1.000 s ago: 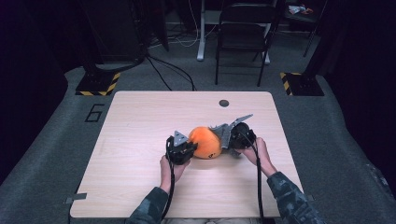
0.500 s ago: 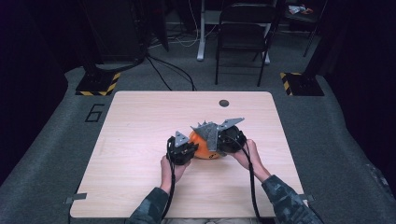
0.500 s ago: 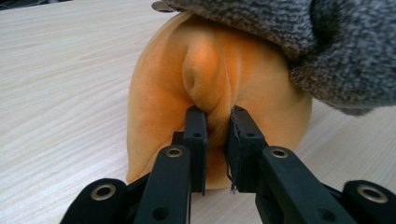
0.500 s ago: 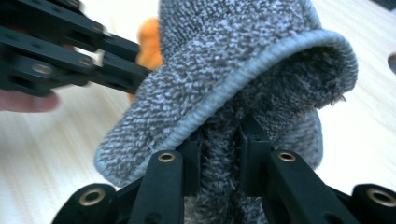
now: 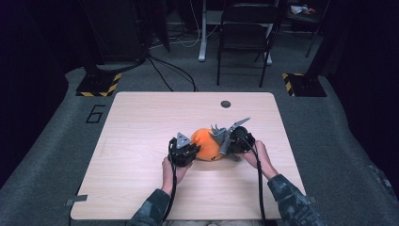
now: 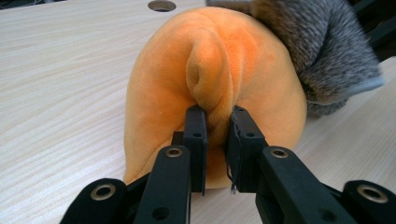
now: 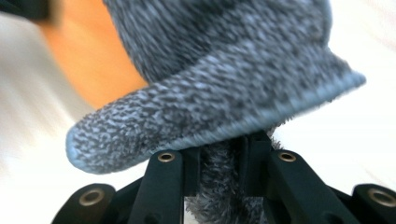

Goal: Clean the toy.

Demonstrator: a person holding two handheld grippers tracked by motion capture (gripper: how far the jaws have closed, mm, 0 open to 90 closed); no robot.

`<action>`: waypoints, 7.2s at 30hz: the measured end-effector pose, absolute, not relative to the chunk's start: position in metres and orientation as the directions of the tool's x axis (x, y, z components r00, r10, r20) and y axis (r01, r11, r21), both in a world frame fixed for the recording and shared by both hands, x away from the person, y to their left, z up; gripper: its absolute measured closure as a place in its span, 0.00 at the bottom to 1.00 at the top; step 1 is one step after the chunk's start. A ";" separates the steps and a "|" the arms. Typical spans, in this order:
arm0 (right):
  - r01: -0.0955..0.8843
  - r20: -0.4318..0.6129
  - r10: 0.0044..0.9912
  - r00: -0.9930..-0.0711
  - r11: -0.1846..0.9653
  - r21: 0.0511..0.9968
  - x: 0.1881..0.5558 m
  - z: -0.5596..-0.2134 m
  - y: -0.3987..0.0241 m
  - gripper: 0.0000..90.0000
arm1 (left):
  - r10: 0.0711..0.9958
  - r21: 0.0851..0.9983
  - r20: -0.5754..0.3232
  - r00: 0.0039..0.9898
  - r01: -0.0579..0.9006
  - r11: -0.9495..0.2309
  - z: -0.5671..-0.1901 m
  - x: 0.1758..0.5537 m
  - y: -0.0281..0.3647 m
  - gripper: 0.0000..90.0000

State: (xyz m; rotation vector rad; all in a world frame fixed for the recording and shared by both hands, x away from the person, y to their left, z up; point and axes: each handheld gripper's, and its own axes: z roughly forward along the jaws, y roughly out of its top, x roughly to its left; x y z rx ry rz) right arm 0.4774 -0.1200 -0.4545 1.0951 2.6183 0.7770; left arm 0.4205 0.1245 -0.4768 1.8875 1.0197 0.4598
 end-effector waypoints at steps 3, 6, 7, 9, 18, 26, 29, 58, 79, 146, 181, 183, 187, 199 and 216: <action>0.635 0.001 0.728 -0.685 0.597 0.490 0.483 -0.475 -0.123 0.82 | 0.806 0.853 -0.092 0.585 0.464 -0.239 -0.477 0.421 0.126 0.88; 0.645 0.017 0.733 -0.680 0.587 0.489 0.487 -0.483 -0.123 0.82 | 0.808 0.857 -0.093 0.582 0.460 -0.232 -0.478 0.421 0.127 0.88; 0.637 -0.002 0.728 -0.685 0.601 0.483 0.486 -0.481 -0.121 0.82 | 0.808 0.856 -0.093 0.582 0.460 -0.234 -0.478 0.421 0.127 0.88; 0.627 -0.025 0.725 -0.688 0.612 0.483 0.484 -0.478 -0.119 0.82 | 0.810 0.857 -0.091 0.579 0.460 -0.233 -0.478 0.421 0.128 0.87; 0.570 -0.024 0.717 -0.697 0.574 0.587 0.476 -0.433 -0.126 0.82 | 0.814 0.855 -0.092 0.574 0.465 -0.231 -0.477 0.422 0.130 0.87; 0.534 -0.043 0.687 -0.726 0.602 0.594 0.466 -0.433 -0.107 0.82 | 0.814 0.856 -0.083 0.575 0.459 -0.237 -0.476 0.421 0.130 0.83; 0.525 -0.058 0.687 -0.724 0.604 0.599 0.469 -0.439 -0.108 0.83 | 0.813 0.859 -0.045 0.580 0.438 -0.265 -0.473 0.420 0.130 0.70; 0.390 -0.113 0.656 -0.747 0.569 0.724 0.444 -0.402 -0.086 0.83 | 0.785 0.873 -0.012 0.619 0.390 -0.294 -0.463 0.416 0.112 0.91; 0.622 -0.052 0.751 -0.659 0.582 0.524 0.486 -0.472 -0.121 0.83 | 0.778 0.879 -0.037 0.627 0.391 -0.273 -0.470 0.419 0.115 0.89; 0.487 -0.074 0.698 -0.713 0.568 0.663 0.467 -0.436 -0.101 0.83 | 0.756 0.888 -0.056 0.652 0.379 -0.261 -0.473 0.419 0.114 0.78; 0.525 -0.034 0.750 -0.661 0.494 0.694 0.477 -0.425 -0.126 0.85 | 0.777 0.899 0.020 0.629 0.329 -0.289 -0.457 0.421 0.131 0.93; 0.516 -0.031 0.752 -0.659 0.481 0.709 0.473 -0.417 -0.125 0.85 | 0.781 0.905 0.051 0.623 0.302 -0.300 -0.451 0.418 0.131 0.93; 0.468 -0.042 0.735 -0.677 0.473 0.747 0.463 -0.396 -0.122 0.85 | 0.766 0.900 0.099 0.635 0.271 -0.340 -0.448 0.414 0.123 0.93; 0.398 -0.083 0.666 -0.741 0.536 0.745 0.443 -0.382 -0.092 0.85 | 0.703 0.903 0.124 0.701 0.214 -0.373 -0.453 0.410 0.097 0.93; 0.528 -0.046 0.780 -0.624 0.464 0.711 0.480 -0.409 -0.125 0.86 | 0.717 0.908 0.082 0.692 0.245 -0.340 -0.458 0.414 0.102 0.93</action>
